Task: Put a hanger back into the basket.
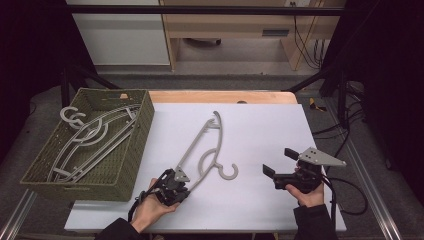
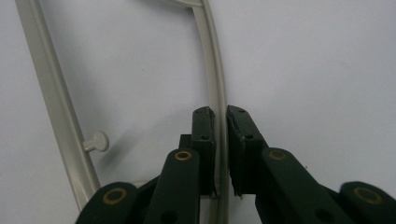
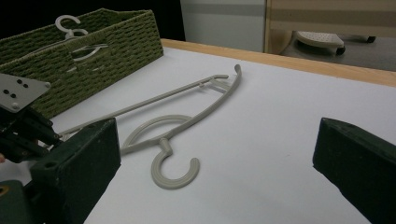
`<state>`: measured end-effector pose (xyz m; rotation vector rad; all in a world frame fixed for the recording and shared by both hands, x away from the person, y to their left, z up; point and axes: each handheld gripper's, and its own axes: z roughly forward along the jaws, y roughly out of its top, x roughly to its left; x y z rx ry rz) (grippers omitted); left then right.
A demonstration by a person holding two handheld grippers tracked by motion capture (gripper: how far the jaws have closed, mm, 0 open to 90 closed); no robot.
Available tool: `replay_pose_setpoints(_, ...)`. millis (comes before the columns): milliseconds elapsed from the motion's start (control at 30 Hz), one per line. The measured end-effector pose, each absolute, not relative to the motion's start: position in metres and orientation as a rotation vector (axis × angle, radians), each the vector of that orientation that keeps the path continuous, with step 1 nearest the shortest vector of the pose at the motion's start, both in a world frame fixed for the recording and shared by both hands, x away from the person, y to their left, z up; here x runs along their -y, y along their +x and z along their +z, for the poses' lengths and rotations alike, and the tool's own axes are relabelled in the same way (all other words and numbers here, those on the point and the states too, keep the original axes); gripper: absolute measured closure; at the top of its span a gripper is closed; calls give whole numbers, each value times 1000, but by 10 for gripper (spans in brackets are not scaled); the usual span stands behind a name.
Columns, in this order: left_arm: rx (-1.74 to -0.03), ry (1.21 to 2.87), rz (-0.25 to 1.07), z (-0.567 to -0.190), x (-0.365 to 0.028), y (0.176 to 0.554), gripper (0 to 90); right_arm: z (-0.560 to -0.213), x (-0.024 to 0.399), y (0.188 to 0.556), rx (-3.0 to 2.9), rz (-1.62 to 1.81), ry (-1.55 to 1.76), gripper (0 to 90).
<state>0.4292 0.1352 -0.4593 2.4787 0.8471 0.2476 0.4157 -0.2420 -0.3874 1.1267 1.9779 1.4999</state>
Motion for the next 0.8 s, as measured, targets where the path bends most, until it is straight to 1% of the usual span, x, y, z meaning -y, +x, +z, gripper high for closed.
replay_pose_setpoints(133,-833,2472,247,-459,-137,429,822,-387,243,415,-1979,1500,1127,11)
replay_pose_setpoints(300,-813,2444,214,-455,-144,429,823,-387,244,415,-1975,1506,1128,11)
replay_pose_setpoints(500,-762,2378,242,-432,-157,421,823,-387,244,415,-1979,1502,1126,11)
replay_pose_setpoints(800,-735,2266,271,-403,-174,411,824,-388,244,416,-1980,1504,1130,12)
